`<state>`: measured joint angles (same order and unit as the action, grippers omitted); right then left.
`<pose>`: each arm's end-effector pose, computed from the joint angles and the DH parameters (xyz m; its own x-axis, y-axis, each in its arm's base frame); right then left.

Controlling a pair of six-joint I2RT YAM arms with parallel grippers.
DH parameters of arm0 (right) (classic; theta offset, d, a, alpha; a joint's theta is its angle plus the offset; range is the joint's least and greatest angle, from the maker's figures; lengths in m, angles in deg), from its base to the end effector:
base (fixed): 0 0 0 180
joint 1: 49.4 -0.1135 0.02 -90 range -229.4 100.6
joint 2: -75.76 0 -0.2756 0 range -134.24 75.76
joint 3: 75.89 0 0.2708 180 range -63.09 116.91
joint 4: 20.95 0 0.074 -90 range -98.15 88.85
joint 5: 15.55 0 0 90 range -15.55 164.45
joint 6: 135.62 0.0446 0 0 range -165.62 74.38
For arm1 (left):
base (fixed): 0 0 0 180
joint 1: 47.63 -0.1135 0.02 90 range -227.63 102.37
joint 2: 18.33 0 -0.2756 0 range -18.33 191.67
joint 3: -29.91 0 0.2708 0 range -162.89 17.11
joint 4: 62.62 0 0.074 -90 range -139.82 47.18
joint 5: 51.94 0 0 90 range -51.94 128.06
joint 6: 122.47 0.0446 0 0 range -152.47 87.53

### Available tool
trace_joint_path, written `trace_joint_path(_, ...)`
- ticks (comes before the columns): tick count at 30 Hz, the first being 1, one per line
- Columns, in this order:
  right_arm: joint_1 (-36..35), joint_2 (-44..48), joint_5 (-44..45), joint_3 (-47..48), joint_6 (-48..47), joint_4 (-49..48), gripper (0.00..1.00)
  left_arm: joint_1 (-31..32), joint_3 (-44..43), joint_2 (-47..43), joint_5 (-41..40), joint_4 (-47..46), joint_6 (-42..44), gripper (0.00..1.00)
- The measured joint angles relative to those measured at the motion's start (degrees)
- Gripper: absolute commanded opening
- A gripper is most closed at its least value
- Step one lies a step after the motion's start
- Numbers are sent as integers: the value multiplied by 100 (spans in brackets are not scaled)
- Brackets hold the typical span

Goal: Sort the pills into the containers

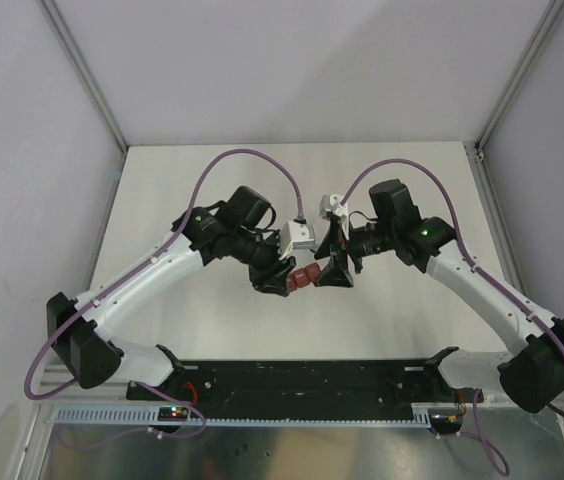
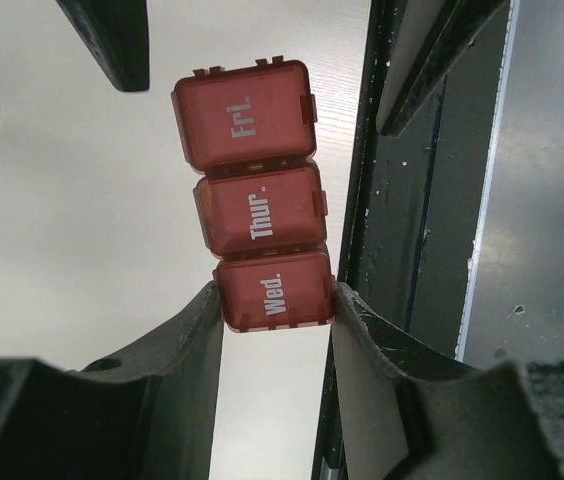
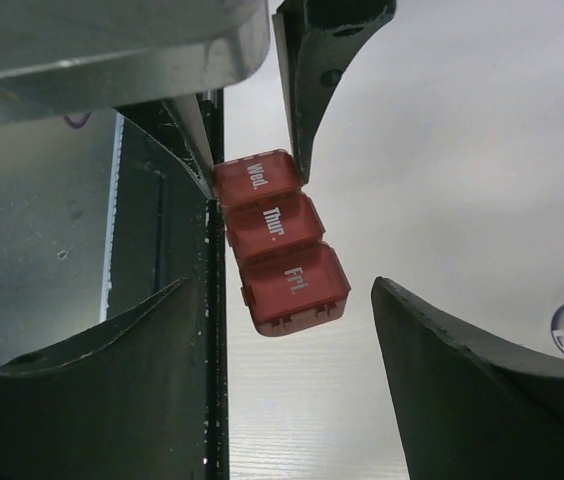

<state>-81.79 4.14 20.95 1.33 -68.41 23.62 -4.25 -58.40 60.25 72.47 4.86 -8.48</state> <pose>0.2179 0.1807 0.3382 -0.1618 -0.3755 -0.9126 -0.9860 0.0239 0.1649 0.1945 -0.2185 0.3357 -0.2421 0.6903 -0.6818 0.9679 0.1224 -0.2197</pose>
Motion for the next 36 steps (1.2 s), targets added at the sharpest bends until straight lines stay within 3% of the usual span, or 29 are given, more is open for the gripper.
trace_joint_path(6,-120,-52,-111,0,-90,101,71,2,-7,-63,103,15,-2,0)
trace_joint_path(11,-170,-103,-160,2,-151,103,53,24,-9,-72,186,17,-4,0)
trace_joint_path(24,-166,-247,-310,2,-140,101,20,83,-11,-76,131,146,-13,0)
trace_joint_path(33,13,-772,-608,354,221,138,15,337,-11,-76,-776,63,-122,0)
trace_joint_path(36,111,-977,-743,496,389,164,23,437,-11,-76,-1165,-15,-151,0)
